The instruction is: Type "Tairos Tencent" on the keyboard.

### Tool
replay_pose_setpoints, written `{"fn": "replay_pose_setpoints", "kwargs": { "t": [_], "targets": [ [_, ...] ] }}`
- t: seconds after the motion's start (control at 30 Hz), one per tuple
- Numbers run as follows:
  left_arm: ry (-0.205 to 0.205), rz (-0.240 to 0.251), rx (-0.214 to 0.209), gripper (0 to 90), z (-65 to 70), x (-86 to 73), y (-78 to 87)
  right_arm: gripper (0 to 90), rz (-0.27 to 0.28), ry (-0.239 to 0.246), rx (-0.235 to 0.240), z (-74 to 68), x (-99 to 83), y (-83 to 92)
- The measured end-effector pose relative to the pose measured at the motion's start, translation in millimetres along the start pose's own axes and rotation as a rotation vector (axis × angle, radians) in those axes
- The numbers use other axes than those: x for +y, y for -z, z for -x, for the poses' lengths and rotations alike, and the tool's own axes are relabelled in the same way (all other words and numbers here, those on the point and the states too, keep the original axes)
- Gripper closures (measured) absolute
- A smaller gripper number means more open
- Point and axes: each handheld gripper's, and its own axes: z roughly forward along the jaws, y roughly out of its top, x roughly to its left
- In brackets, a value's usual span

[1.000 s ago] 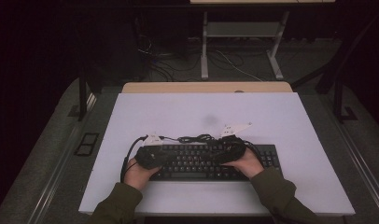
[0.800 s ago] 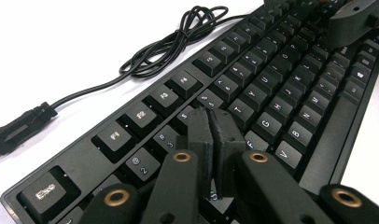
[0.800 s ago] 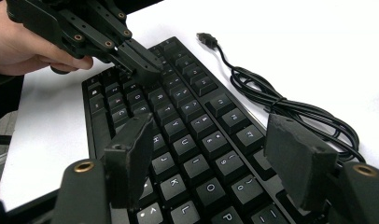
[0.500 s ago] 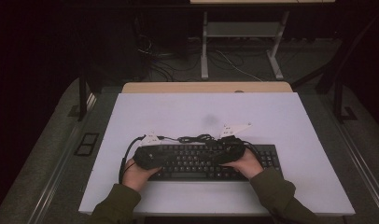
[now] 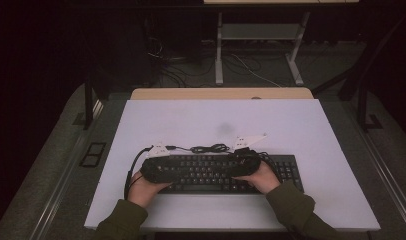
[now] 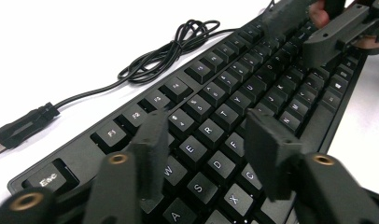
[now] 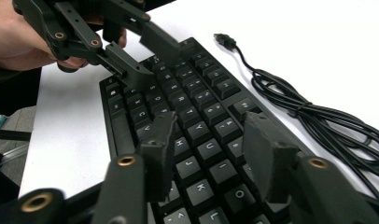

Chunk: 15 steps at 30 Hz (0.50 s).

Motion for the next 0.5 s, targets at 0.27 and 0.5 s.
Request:
{"fn": "replay_pose_setpoints", "kwargs": {
  "t": [0.27, 0.5],
  "targets": [
    [0.004, 0.002, 0.005, 36.2, -0.1, -1.4, 0.8, 75.3, -0.031, 0.024, 0.022, -9.5, -1.3, -7.2],
    [0.007, 0.003, -0.002, 32.0, 0.0, -1.8, -0.6, 86.3, -0.076, 0.047, 0.057, -17.9, -2.7, -16.6]
  ]
}}
